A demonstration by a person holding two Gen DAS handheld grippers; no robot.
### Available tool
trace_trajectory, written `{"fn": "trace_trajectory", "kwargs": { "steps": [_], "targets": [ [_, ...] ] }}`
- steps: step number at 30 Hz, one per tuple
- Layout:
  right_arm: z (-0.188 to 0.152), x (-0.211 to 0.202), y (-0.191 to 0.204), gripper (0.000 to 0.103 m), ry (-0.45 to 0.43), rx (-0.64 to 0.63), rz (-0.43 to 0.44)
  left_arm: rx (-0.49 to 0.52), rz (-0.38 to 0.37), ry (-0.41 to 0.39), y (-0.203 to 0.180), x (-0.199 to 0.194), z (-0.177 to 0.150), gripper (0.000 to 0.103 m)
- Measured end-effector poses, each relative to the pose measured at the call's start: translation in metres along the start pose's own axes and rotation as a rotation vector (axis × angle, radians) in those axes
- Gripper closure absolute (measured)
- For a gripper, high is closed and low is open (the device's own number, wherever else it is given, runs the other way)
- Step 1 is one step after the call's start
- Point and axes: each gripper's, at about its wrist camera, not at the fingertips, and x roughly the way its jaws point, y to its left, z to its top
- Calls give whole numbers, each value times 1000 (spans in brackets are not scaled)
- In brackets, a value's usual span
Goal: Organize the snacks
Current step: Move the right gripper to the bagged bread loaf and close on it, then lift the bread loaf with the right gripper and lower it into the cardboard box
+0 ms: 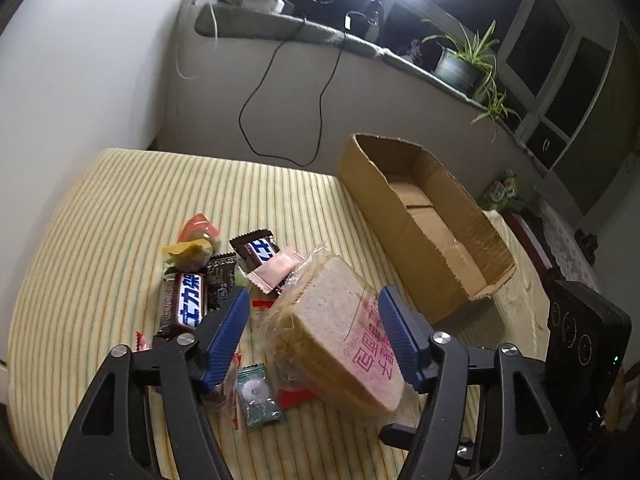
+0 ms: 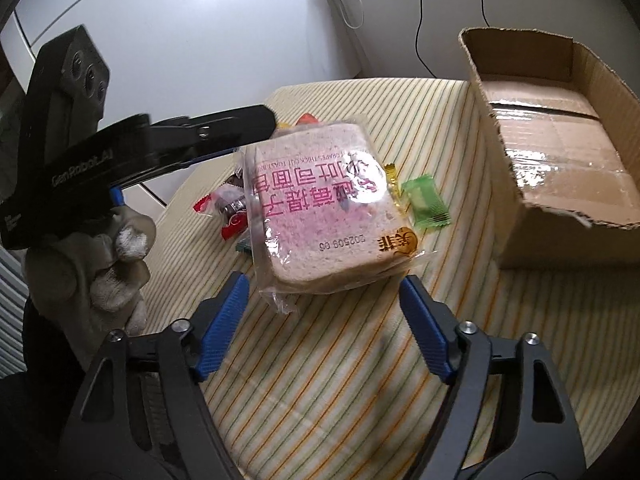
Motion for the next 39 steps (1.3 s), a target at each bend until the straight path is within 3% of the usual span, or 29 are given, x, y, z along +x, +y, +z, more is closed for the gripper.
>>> {"fn": "trace_trajectory", "kwargs": {
  "steps": [4, 9, 11, 21, 24, 39],
  "targets": [
    [1, 11, 1, 29, 12, 0, -1, 6, 0, 31, 1, 8, 1, 50],
    [4, 19, 4, 35, 13, 0, -25, 29, -1, 57, 2, 14, 0, 57],
    [4, 23, 2, 42, 21, 8, -28, 30, -6, 62, 3, 14, -1, 58],
    [2, 22, -1, 52, 13, 3, -43, 46, -9, 58, 0, 6, -8, 64],
    [1, 22, 2, 63, 9, -8, -49, 59, 2, 50, -2, 1, -11, 65],
    [-2, 11, 18, 68, -49, -110, -84, 114, 54, -35, -16, -33, -13, 69]
  ]
}}
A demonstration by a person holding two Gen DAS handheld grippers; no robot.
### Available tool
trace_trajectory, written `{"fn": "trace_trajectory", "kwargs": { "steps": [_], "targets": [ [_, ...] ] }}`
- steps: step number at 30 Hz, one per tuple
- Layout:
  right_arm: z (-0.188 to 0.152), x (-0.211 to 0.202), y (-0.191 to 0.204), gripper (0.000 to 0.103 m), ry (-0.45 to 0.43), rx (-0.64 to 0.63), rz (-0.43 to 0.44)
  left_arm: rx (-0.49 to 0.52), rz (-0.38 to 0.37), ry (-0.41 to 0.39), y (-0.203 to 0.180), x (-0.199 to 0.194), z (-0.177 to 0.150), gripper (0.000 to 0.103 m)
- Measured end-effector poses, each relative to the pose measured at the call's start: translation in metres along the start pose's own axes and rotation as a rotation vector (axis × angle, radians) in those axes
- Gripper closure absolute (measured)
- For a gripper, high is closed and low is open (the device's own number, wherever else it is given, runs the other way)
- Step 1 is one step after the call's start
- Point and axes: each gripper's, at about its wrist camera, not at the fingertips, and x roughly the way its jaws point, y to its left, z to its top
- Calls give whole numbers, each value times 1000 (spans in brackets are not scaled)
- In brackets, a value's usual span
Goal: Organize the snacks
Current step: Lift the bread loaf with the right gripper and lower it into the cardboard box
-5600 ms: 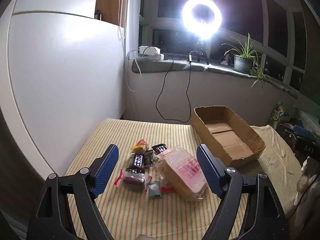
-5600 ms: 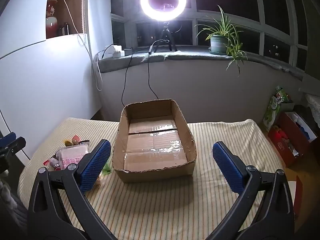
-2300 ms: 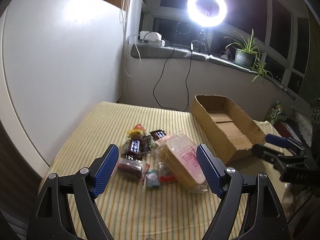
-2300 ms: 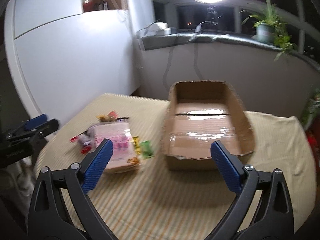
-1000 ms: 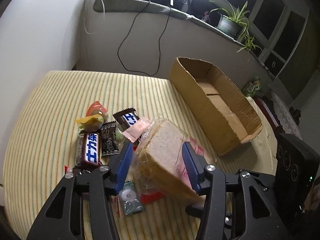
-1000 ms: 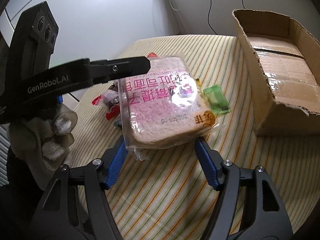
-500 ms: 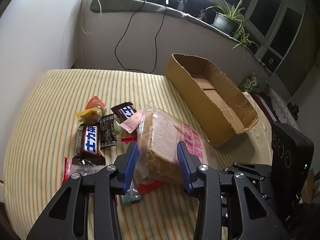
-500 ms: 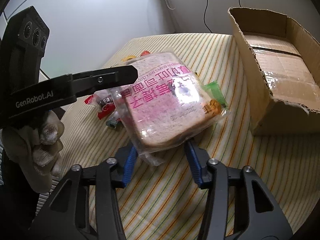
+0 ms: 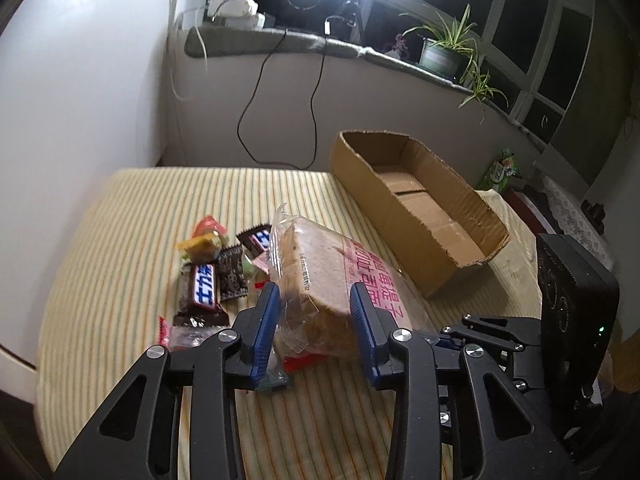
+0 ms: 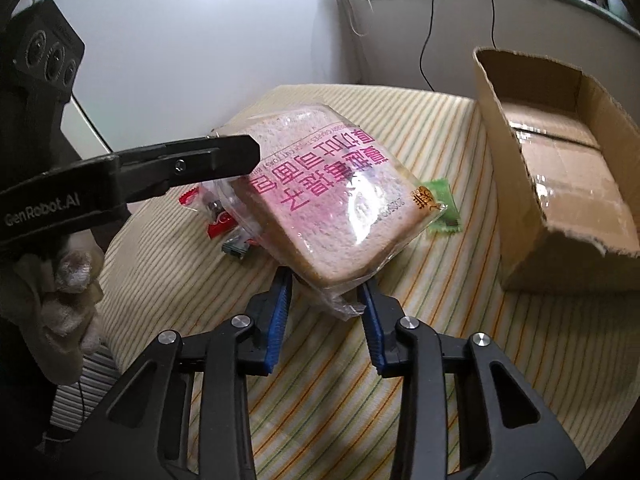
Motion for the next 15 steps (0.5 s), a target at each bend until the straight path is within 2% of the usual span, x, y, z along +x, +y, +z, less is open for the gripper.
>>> {"fn": "trace_trajectory", "kwargs": {
  "steps": [9, 15],
  "targets": [
    [14, -39, 5, 68, -114, -32, -19, 70, -3, -96, -23, -30, 28, 69],
    [29, -62, -9, 68, -168, -45, -55, 99, -27, -128, -44, -25, 44, 69]
  ]
}}
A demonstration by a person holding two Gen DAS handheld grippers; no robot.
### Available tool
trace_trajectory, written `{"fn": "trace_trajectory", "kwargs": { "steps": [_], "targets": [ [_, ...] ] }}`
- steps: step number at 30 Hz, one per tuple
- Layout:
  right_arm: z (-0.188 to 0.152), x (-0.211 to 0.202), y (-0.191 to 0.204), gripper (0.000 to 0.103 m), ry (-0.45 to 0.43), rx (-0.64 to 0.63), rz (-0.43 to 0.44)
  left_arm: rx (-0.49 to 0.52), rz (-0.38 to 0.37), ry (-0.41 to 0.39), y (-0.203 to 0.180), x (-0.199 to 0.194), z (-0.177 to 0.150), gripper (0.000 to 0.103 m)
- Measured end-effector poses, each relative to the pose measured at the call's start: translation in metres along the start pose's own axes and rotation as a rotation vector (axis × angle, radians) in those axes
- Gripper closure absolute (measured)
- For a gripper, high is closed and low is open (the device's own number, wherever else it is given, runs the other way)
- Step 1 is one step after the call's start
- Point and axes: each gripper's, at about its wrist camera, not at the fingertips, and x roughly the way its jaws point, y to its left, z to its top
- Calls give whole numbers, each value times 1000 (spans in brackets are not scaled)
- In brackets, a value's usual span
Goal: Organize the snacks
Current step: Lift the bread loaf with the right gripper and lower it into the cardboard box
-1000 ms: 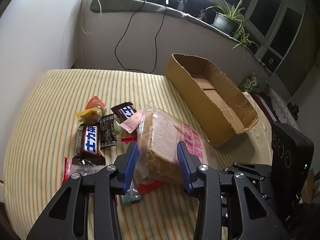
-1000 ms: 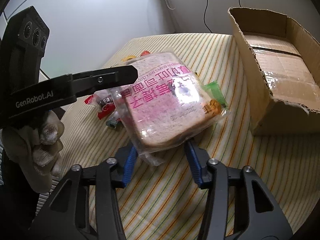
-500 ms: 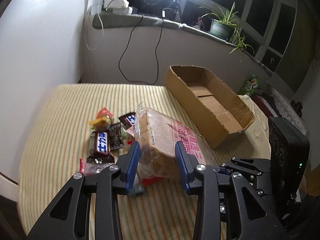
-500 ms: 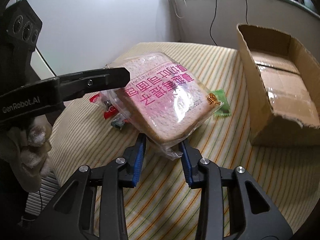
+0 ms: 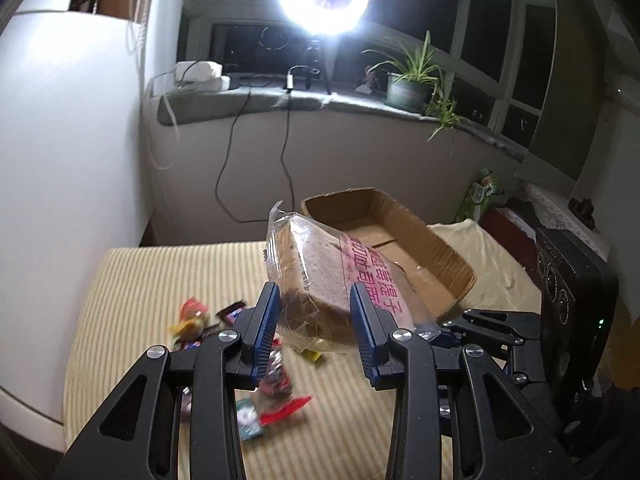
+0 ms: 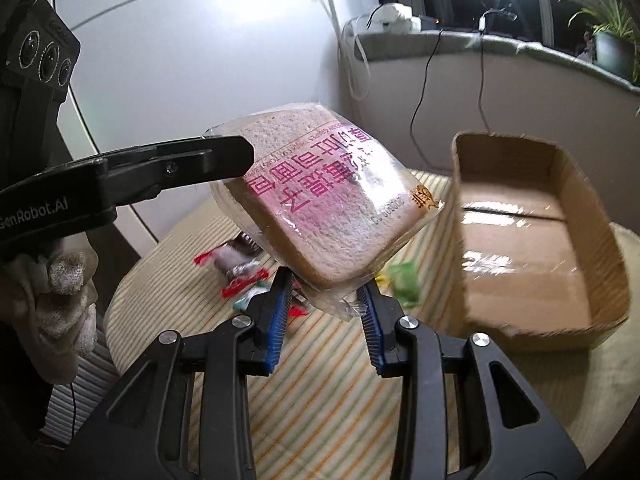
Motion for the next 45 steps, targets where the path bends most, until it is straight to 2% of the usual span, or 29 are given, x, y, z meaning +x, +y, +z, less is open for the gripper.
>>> {"fn": "trace_trajectory", "kwargs": {
  "steps": [12, 23, 32, 38, 45],
  "targets": [
    [11, -28, -59, 68, -14, -30, -146, 31, -93, 9, -52, 53, 29, 68],
    [4, -29, -124, 68, 44, -16, -234, 31, -148, 82, -84, 109, 34, 68],
    [-5, -21, -150, 68, 78, -4, -265, 46, -150, 122, -97, 132, 33, 68],
    [-6, -19, -158, 68, 85, -3, -290, 61, -94, 158, -98, 149, 30, 69],
    [-1, -24, -152, 68, 67, -27, -310, 54, -79, 146, -92, 140, 28, 69]
  ]
}}
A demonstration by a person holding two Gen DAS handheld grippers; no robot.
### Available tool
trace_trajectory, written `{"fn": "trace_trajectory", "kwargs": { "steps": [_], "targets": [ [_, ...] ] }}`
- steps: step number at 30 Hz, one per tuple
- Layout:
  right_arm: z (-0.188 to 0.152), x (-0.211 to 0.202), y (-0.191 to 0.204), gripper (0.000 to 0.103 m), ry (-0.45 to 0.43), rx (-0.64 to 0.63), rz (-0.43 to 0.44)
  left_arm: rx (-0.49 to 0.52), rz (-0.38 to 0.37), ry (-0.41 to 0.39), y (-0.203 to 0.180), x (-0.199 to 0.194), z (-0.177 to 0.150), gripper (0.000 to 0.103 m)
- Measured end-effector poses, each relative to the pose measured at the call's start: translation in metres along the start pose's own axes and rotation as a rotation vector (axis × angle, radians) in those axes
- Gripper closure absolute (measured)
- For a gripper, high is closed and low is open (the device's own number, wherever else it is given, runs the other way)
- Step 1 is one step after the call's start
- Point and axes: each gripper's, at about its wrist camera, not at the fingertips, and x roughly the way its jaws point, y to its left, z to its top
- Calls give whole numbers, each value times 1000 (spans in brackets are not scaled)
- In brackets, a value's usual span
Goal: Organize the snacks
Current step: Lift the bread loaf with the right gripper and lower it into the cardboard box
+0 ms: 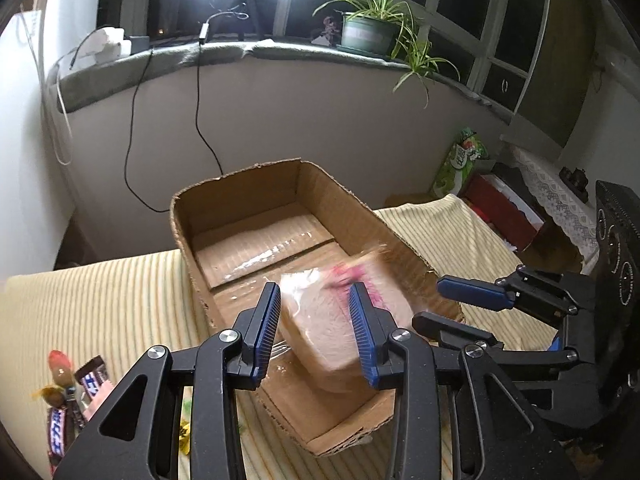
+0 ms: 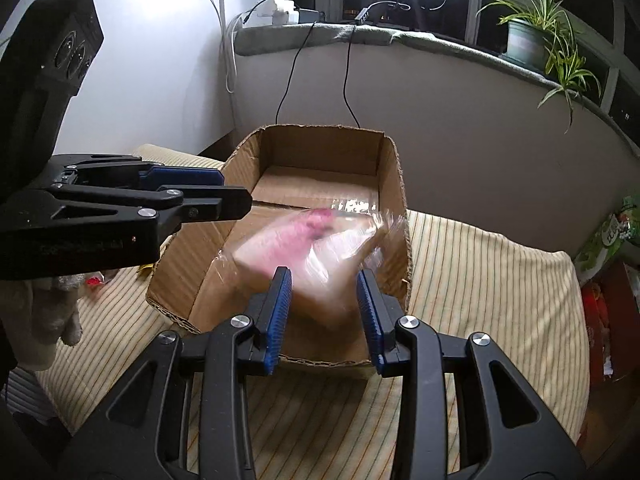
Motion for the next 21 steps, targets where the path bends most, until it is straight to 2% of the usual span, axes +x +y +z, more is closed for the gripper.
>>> {"fn": "trace_trajectory", "kwargs": {
  "steps": [6, 8, 12, 17, 21],
  "targets": [
    [-2, -4, 5, 67, -2, -1, -4, -11, 18, -22, 7, -15, -1, 69],
    [-2, -6, 6, 62, -5, 0, -6, -17, 24, -29, 10, -21, -3, 68],
    [-2, -14, 11, 50, -24, 4, -7, -38, 40, -47, 19, -36, -7, 58],
    [-1, -25, 26, 38, -46, -10, 14, -65, 66, -72, 35, -61, -17, 57],
    [-3, -31, 45, 35, -54, -24, 49, -85, 102, -86, 52, -82, -30, 57]
  ]
}}
